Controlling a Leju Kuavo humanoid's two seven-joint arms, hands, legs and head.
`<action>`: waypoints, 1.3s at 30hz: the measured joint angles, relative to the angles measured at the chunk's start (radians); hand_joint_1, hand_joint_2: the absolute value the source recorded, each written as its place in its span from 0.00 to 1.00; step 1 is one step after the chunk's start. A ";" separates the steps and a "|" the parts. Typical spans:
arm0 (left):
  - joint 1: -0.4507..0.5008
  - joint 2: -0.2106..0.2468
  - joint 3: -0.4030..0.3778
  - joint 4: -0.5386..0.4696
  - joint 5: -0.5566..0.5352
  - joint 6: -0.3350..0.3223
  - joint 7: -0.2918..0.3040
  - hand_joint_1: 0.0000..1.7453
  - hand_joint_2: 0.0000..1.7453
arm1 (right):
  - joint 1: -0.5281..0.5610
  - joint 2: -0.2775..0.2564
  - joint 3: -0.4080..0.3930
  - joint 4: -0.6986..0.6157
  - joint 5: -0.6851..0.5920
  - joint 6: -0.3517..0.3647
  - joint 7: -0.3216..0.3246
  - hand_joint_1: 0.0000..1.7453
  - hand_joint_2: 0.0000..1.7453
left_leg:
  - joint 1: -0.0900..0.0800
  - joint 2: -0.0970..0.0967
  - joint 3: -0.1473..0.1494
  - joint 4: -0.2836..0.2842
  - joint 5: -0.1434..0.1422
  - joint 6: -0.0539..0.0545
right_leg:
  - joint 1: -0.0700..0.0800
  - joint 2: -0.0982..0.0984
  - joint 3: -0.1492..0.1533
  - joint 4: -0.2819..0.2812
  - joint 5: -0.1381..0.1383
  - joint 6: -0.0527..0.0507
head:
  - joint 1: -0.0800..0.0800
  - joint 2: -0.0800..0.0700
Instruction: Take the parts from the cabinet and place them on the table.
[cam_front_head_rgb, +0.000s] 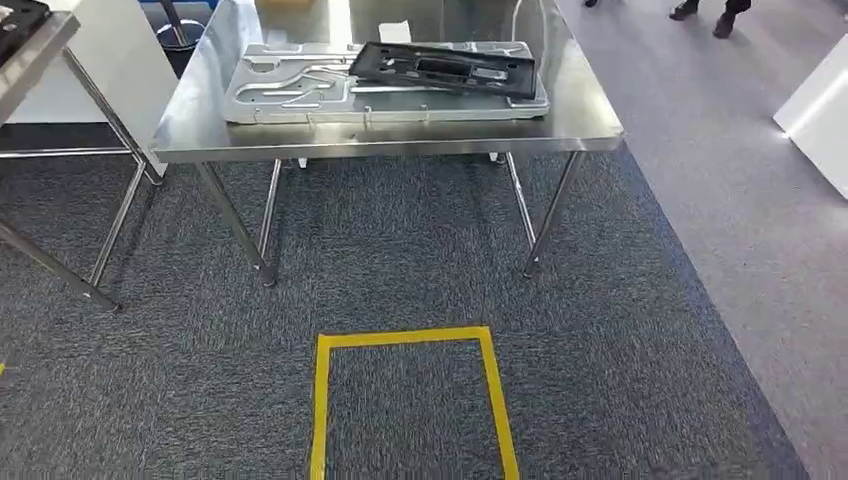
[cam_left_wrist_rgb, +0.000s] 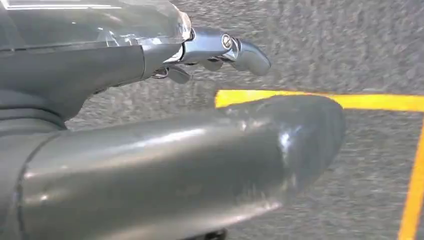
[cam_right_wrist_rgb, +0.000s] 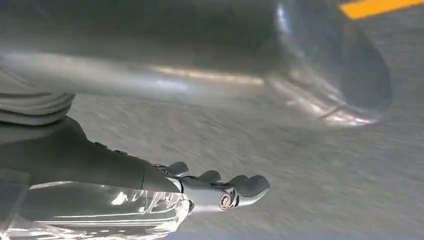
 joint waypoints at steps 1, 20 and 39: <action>0.000 -0.002 0.002 -0.002 -0.004 0.000 0.001 0.00 0.00 | -0.008 0.000 -0.020 0.016 0.001 0.005 0.020 0.00 0.00 | 0.000 0.002 -0.022 0.006 0.012 -0.003 | -0.002 0.000 0.030 -0.013 0.046 0.000 | 0.001 0.000; 0.001 0.027 0.042 -0.014 -0.040 0.054 0.085 0.00 0.00 | -0.061 0.010 -0.241 0.172 0.106 0.178 0.153 0.00 0.00 | -0.006 0.046 0.032 0.033 -0.048 -0.043 | 0.021 -0.054 0.210 -0.331 0.068 -0.068 | -0.004 0.000; 0.014 -0.003 0.082 -0.022 -0.082 0.077 0.246 0.00 0.00 | -0.086 0.009 -0.307 0.188 0.243 0.221 0.193 0.00 0.00 | 0.004 -0.117 -0.036 0.032 0.005 -0.043 | 0.002 0.047 0.195 -0.323 0.077 -0.044 | 0.005 0.000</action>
